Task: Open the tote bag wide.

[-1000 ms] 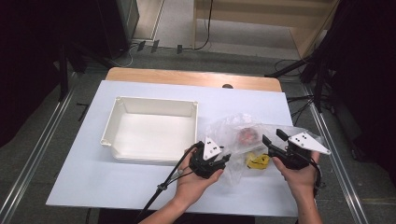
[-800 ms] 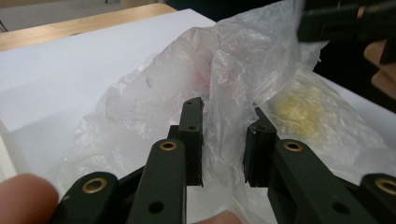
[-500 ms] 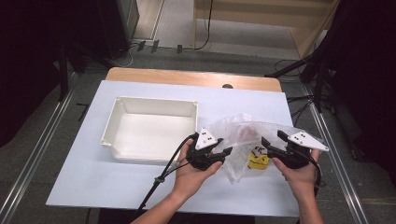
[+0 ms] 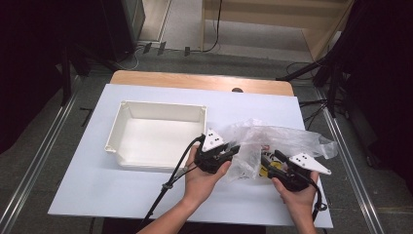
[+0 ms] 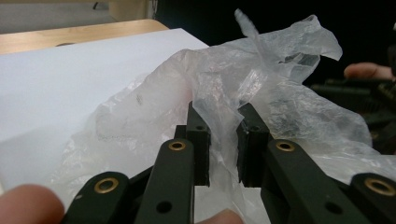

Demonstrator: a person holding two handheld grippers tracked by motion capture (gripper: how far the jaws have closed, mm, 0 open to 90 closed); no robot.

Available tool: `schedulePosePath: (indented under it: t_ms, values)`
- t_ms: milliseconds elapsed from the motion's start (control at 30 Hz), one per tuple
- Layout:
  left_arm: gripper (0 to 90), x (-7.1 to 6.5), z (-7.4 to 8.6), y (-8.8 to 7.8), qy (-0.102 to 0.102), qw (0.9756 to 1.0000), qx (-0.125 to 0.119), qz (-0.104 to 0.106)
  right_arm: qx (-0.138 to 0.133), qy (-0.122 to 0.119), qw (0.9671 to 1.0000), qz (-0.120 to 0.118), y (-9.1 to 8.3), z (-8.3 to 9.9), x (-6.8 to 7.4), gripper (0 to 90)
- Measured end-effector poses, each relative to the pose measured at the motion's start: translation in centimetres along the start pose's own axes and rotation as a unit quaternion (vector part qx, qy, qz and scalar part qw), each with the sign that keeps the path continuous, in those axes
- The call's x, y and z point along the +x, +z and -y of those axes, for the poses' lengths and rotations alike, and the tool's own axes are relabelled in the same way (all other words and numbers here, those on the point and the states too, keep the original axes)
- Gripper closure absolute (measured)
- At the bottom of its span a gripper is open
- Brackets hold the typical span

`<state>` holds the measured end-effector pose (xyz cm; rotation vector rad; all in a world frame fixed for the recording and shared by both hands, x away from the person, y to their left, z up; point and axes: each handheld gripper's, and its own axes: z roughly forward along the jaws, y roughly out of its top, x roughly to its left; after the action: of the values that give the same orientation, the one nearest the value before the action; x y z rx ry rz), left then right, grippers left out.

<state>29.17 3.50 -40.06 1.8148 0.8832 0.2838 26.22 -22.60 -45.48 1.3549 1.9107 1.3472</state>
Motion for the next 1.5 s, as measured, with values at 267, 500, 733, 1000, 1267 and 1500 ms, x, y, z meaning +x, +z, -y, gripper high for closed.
schedulePosePath:
  t_ms: [267, 500, 733, 1000, 1267, 1500]
  values:
    - [78.4, 0.4, -0.5, 0.8, -0.011, 0.9998, -0.008, -0.017, 0.127, 0.013, 0.9914, -0.028, 1.5, 3.0, 0.1, 81.1]
    - [77.2, 0.2, -0.7, 1.2, -0.010, 0.9997, -0.012, -0.017, 0.107, -0.017, 0.9936, -0.033, -0.1, 3.3, 1.0, 71.9]
    - [77.1, 0.2, -0.8, 0.9, -0.004, 0.9998, -0.016, -0.008, -0.023, -0.009, 0.9996, 0.015, -4.4, -0.6, 0.3, 54.3]
    - [76.6, 0.1, -1.1, 0.5, 0.001, 0.9998, -0.019, -0.006, 0.060, 0.015, 0.9969, 0.050, 0.5, -3.9, -2.0, 14.4]
    - [78.1, 0.6, -1.3, -0.1, 0.000, 0.9996, -0.027, -0.009, 0.096, -0.016, 0.9951, -0.019, 1.8, -1.7, -1.1, 73.0]
    - [78.2, 0.9, -1.1, 0.2, -0.006, 0.9997, -0.021, -0.013, 0.156, -0.062, 0.9846, -0.049, 1.6, 2.1, 0.5, 87.4]
